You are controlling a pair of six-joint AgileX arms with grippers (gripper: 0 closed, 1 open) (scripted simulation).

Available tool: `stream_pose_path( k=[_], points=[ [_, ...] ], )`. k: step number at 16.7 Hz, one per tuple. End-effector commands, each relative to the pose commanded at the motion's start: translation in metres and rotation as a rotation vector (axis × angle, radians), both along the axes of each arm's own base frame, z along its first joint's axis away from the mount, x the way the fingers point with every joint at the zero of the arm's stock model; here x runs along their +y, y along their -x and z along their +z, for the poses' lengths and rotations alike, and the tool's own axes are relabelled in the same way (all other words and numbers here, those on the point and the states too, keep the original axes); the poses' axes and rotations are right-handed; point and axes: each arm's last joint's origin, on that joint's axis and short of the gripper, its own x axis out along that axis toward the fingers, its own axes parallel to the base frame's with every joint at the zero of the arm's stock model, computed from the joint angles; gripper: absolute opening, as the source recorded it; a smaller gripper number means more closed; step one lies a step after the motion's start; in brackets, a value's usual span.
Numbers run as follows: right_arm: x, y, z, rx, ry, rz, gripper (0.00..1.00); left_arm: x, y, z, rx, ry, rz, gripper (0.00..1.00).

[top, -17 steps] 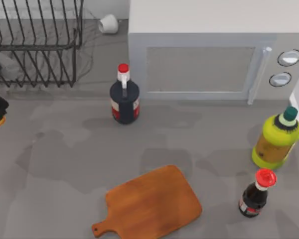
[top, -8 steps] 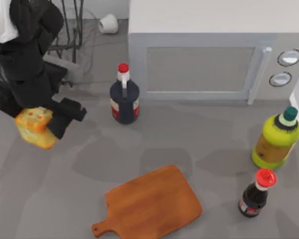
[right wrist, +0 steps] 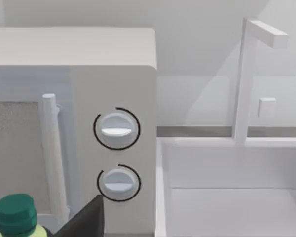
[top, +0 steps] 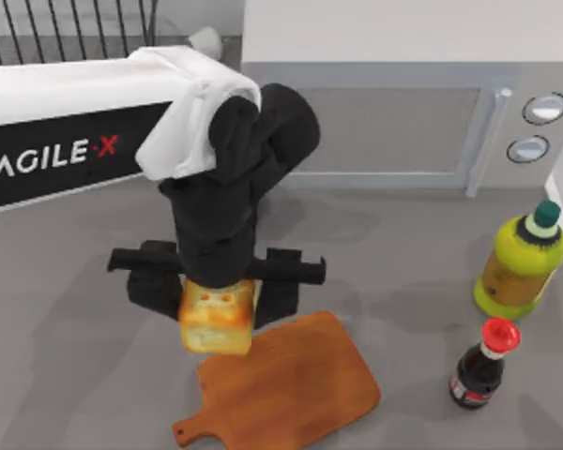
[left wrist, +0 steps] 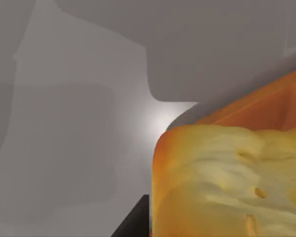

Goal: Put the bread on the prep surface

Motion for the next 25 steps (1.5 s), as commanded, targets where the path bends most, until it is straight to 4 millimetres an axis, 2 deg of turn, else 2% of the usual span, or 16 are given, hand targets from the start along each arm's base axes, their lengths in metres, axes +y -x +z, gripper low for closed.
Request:
stream_pose_path(
  k=[3, 6, 13, 22, 25],
  points=[
    [0.000, 0.000, 0.000, 0.000, 0.000, 0.000, 1.00, -0.027, 0.029, 0.001, -0.022, 0.010, 0.059, 0.00],
    [0.000, 0.000, 0.000, 0.000, 0.000, 0.000, 1.00, -0.038, 0.044, 0.002, -0.037, 0.021, 0.079, 0.00],
    [0.000, 0.000, 0.000, 0.000, 0.000, 0.000, 1.00, -0.038, 0.043, -0.001, -0.037, 0.020, 0.086, 0.00],
    [0.000, 0.000, 0.000, 0.000, 0.000, 0.000, 1.00, -0.039, 0.045, -0.041, -0.040, 0.025, 0.081, 0.00],
    [0.000, 0.000, 0.000, 0.000, 0.000, 0.000, 1.00, -0.038, 0.045, -0.043, -0.038, 0.022, 0.080, 0.00]
  ],
)
